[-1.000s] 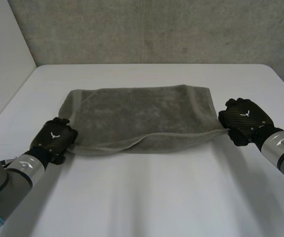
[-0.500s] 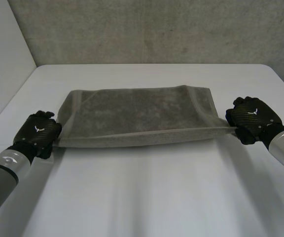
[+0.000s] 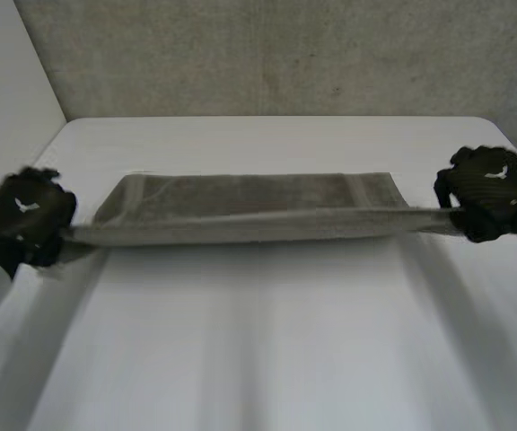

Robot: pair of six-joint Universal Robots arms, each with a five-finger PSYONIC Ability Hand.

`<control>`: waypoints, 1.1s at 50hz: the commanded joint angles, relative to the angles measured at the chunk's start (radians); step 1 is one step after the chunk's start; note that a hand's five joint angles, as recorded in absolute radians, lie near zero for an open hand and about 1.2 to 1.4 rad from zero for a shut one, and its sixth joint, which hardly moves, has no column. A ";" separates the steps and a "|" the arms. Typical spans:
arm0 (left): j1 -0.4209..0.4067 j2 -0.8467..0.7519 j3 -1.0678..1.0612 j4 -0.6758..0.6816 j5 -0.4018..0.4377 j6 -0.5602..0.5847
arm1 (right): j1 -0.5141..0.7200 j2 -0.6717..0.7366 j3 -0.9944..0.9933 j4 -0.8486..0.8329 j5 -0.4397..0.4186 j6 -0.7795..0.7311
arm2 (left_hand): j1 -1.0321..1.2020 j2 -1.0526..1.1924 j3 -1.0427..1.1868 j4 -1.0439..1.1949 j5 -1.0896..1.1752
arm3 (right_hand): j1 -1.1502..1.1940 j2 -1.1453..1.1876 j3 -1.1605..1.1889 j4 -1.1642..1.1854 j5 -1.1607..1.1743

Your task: Fold the towel.

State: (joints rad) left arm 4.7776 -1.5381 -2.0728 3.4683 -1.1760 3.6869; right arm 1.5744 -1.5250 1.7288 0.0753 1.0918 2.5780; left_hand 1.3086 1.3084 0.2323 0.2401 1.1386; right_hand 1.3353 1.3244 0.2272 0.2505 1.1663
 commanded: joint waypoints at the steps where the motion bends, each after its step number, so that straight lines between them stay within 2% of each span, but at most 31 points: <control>1: 0.025 0.212 -0.015 -0.023 0.002 -0.064 | -0.071 -0.162 -0.052 0.145 -0.070 0.002 | 0.088 0.088 -0.058 -0.066 0.083 | 0.061 0.072 -0.053 -0.076 0.055; 5: 0.025 0.234 -0.009 -0.038 0.002 -0.071 | -0.094 -0.175 -0.081 0.172 -0.113 0.002 | 0.088 0.088 -0.058 -0.066 0.083 | 0.061 0.072 -0.053 -0.076 0.055; 11: 0.018 0.196 -0.001 -0.037 0.004 -0.070 | -0.114 -0.159 -0.098 0.189 -0.135 -0.009 | 0.088 0.088 -0.058 -0.066 0.083 | 0.061 0.072 -0.053 -0.076 0.055; 16: 0.012 0.053 0.040 -0.024 0.002 -0.065 | -0.106 -0.032 -0.130 0.181 -0.141 -0.010 | 0.088 0.088 -0.058 -0.066 0.083 | 0.061 0.072 -0.053 -0.076 0.055; 18: 0.005 -0.002 0.074 -0.023 0.002 -0.067 | -0.106 0.061 -0.181 0.178 -0.135 -0.013 | 0.088 0.088 -0.058 -0.066 0.083 | 0.061 0.072 -0.053 -0.076 0.055; 20: -0.024 -0.118 0.153 -0.021 -0.001 -0.064 | -0.102 0.109 -0.208 0.178 -0.133 -0.015 | 0.088 0.088 -0.058 -0.066 0.083 | 0.061 0.072 -0.053 -0.076 0.055; 28: -0.057 -0.373 0.373 -0.034 -0.010 -0.064 | 0.006 0.335 -0.385 0.162 -0.101 -0.055 | 0.088 0.088 -0.058 -0.066 0.083 | 0.061 0.072 -0.053 -0.076 0.055; 37: -0.100 -0.572 0.580 -0.037 -0.013 -0.058 | 0.061 0.521 -0.511 0.041 -0.018 -0.058 | -0.264 -0.263 -0.058 -0.066 -0.268 | 0.061 0.072 -0.053 -0.076 0.055; 43: -0.113 -0.649 0.652 -0.038 -0.013 -0.056 | 0.090 0.626 -0.598 0.023 0.014 -0.058 | -0.355 -0.355 -0.058 -0.066 -0.360 | 0.061 0.072 -0.053 -0.076 0.055; 45: -0.123 -0.691 0.686 -0.041 -0.014 -0.056 | 0.092 0.647 -0.615 0.023 0.019 -0.058 | -0.513 -0.513 -0.058 -0.066 -0.518 | 0.061 0.072 -0.053 -0.076 0.055; 51: -0.137 -0.740 0.729 -0.055 -0.019 -0.035 | 0.098 0.721 -0.664 -0.005 0.026 -0.058 | -0.564 -0.564 -0.058 -0.066 -0.568 | 0.061 0.072 -0.053 -0.076 0.055; 55: -0.142 -0.777 0.761 -0.061 -0.053 0.004 | 0.101 0.752 -0.673 -0.031 0.031 -0.056 | -0.575 -0.575 -0.058 -0.066 -0.580 | 0.061 0.072 -0.053 -0.076 0.055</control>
State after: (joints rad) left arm 4.6422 -2.2746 -1.3463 3.4156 -1.1978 3.6510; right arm 1.6714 -0.8213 1.0761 0.0789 1.1186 2.5205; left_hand 0.7697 0.7806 0.2323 0.2401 0.5737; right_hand 1.3353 1.3340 0.2272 0.2505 1.1830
